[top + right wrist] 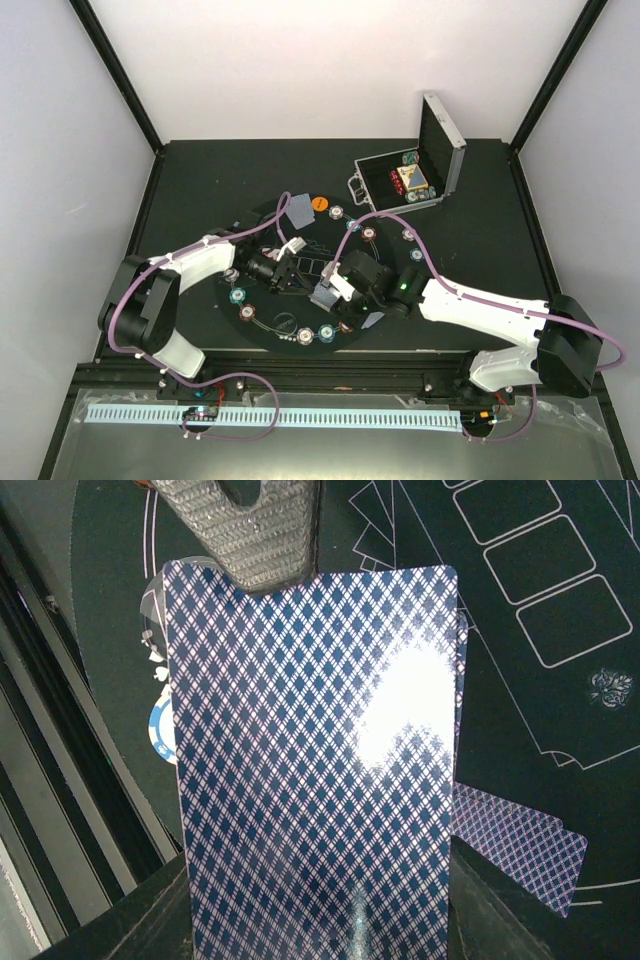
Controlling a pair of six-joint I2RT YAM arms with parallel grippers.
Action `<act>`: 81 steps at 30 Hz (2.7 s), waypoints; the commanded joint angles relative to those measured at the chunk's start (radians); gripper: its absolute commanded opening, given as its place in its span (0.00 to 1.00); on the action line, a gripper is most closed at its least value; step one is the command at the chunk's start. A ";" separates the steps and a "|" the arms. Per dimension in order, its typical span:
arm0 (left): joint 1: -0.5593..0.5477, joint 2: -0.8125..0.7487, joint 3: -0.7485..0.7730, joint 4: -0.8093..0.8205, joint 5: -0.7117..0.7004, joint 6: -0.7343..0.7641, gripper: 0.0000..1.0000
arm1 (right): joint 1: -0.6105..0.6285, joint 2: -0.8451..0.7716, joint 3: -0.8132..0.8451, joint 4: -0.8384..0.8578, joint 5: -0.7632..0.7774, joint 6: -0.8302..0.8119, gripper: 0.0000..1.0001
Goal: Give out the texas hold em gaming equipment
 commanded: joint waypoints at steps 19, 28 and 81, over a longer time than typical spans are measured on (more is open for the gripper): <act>0.113 -0.107 -0.037 0.015 -0.048 -0.041 0.02 | -0.002 -0.035 -0.021 0.016 0.059 0.028 0.55; 0.194 -0.157 -0.078 0.040 -0.065 -0.079 0.01 | -0.004 -0.040 -0.033 0.020 0.102 0.058 0.55; -0.106 -0.050 -0.075 0.605 -1.280 0.953 0.02 | -0.024 -0.165 -0.081 0.071 0.167 0.102 0.55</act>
